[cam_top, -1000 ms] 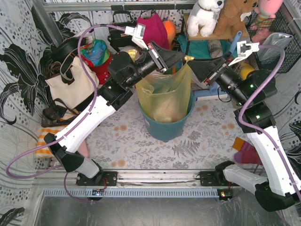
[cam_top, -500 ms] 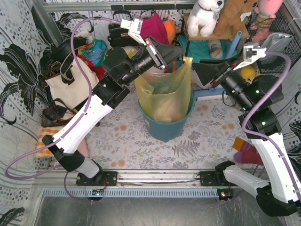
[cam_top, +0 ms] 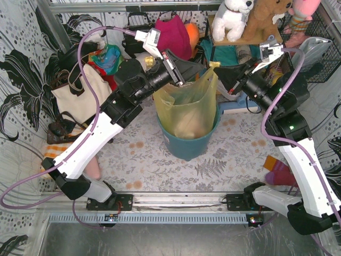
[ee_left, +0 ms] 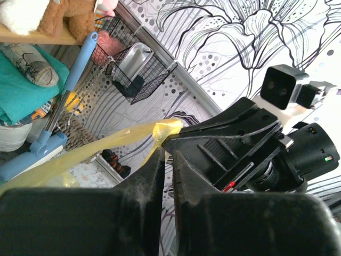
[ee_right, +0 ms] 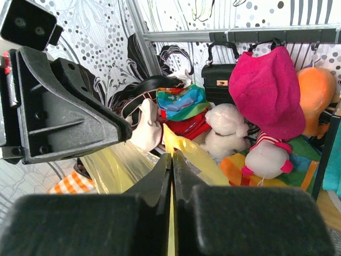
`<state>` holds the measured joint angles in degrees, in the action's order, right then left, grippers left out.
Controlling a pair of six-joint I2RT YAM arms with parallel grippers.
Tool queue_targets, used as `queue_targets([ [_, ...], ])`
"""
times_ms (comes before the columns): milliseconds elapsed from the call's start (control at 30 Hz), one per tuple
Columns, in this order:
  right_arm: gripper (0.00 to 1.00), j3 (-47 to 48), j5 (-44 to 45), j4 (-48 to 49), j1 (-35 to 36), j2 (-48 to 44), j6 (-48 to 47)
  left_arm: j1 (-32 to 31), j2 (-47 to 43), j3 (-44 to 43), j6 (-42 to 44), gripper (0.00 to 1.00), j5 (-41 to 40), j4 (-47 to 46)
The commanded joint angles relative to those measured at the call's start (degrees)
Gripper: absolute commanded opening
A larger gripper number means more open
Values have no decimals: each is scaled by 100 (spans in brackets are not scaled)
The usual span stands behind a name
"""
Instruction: Tie the trash bag
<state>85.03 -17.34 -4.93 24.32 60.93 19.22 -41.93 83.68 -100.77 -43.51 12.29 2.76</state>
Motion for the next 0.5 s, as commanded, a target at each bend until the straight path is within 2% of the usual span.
queue_targets([
  [0,0,139,-20,390,21,-42,109,27,-171,236,-59,22,-33,-241],
  [267,0,-157,-312,934,18,-169,293,28,54,229,-407,34,357,-745],
  [467,0,-303,-383,1072,20,-189,382,178,81,555,-928,45,547,-1514],
])
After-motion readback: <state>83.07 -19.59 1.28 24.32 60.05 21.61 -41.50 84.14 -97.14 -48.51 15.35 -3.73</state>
